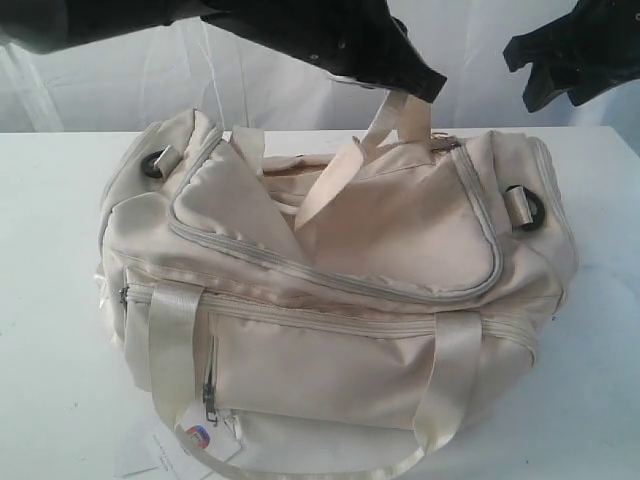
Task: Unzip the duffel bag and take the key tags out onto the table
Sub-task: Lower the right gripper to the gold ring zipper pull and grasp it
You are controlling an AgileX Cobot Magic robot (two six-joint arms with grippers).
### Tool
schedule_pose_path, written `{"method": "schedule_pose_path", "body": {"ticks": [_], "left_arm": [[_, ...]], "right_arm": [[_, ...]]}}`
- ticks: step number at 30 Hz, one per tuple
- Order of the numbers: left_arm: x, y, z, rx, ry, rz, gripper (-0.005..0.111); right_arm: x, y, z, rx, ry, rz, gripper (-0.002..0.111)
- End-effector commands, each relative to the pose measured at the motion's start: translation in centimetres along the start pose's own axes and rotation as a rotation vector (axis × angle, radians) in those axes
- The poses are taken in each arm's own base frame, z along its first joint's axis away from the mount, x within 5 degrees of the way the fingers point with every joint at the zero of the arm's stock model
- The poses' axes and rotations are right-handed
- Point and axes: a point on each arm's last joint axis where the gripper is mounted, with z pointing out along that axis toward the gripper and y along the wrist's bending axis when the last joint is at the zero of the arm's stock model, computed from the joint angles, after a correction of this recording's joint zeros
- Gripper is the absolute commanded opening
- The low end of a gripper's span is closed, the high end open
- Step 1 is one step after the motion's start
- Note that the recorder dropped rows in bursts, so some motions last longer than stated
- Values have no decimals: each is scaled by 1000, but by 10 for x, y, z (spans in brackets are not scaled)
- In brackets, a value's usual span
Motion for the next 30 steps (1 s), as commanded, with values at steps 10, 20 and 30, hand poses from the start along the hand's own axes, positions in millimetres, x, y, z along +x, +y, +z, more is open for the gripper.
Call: {"method": "schedule_pose_path", "body": {"ticks": [10,20,30], "left_arm": [[-30,-3,-53,-13,-64,49,0],[-26,-3,-49,-4,-39,65,0],[-25,-4,-48,-1,-32,65,0]], "right_arm": [[-23,17,38,-261,-264,62,64],[-20,19,81,-291,-93,26,67],[-15,23,98,-350,-31,64,65]]}}
